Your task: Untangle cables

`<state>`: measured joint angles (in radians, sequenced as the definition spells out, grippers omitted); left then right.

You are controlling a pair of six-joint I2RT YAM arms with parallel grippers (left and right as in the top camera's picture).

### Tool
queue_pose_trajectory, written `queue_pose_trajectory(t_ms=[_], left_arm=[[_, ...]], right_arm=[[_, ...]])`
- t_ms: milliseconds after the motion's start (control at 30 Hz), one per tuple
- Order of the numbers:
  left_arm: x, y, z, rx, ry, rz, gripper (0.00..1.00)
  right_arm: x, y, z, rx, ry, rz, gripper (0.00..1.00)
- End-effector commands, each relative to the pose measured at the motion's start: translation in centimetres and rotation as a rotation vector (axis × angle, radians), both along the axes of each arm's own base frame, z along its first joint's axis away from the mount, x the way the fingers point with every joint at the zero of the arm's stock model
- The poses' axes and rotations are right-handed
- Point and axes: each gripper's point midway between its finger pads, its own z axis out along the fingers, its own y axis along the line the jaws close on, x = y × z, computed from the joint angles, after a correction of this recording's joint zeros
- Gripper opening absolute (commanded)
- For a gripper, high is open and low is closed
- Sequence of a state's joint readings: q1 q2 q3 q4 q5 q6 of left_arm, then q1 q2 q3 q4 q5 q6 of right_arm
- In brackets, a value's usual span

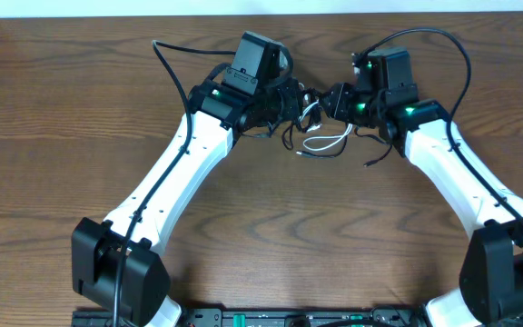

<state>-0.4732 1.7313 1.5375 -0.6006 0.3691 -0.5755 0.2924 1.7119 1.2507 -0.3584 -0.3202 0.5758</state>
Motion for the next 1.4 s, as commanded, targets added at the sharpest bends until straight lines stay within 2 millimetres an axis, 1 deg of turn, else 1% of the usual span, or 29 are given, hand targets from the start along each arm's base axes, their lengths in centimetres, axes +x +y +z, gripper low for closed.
queue_pose_trajectory(t_ms=[0,167,300,400,567,767,867,1033,1200,1267,1367], left_arm=[[-0.1,-0.1,-0.1,-0.012,0.011,-0.003,0.08],[-0.1,-0.1,-0.2,-0.012,0.012,-0.003,0.07],[-0.1,-0.1,-0.2,-0.01,0.015,-0.003,0.07],[-0.1,-0.1,-0.2,-0.01,0.014,-0.003,0.07],[-0.1,-0.1,-0.2,-0.008,0.013,-0.002,0.08],[-0.1,0.0,-0.2,-0.007,0.013,-0.001,0.08],[-0.1,0.0,-0.2,-0.007,0.012,-0.001,0.08],[0.0,0.1,-0.3,0.007,0.0,-0.006,0.08],[0.3,0.5,-0.5,0.075,-0.068,-0.071,0.08],[0.5,1.1,-0.7,0.12,-0.092,-0.079,0.07],[0.9,2.4,-1.2,0.206,-0.116,-0.057,0.07]], right_arm=[[0.8,0.4,-1.1,0.024,0.021,-0.031,0.35],[1.8,1.3,-1.9,0.086,0.029,-0.039,0.32],[1.7,2.3,-2.3,0.133,0.044,0.002,0.29],[1.7,2.5,-2.2,0.142,0.044,0.012,0.25],[1.4,2.8,-2.0,0.157,0.049,0.028,0.13],[1.4,2.8,-2.1,0.156,0.052,0.028,0.01],[1.3,2.8,-2.2,0.15,0.053,0.033,0.01],[1.4,2.2,-2.2,0.128,0.024,0.076,0.01],[1.4,0.4,-2.2,0.13,0.018,0.119,0.01],[1.4,0.0,-1.3,0.178,-0.004,0.169,0.01],[1.1,-0.7,0.7,0.244,-0.071,0.257,0.01]])
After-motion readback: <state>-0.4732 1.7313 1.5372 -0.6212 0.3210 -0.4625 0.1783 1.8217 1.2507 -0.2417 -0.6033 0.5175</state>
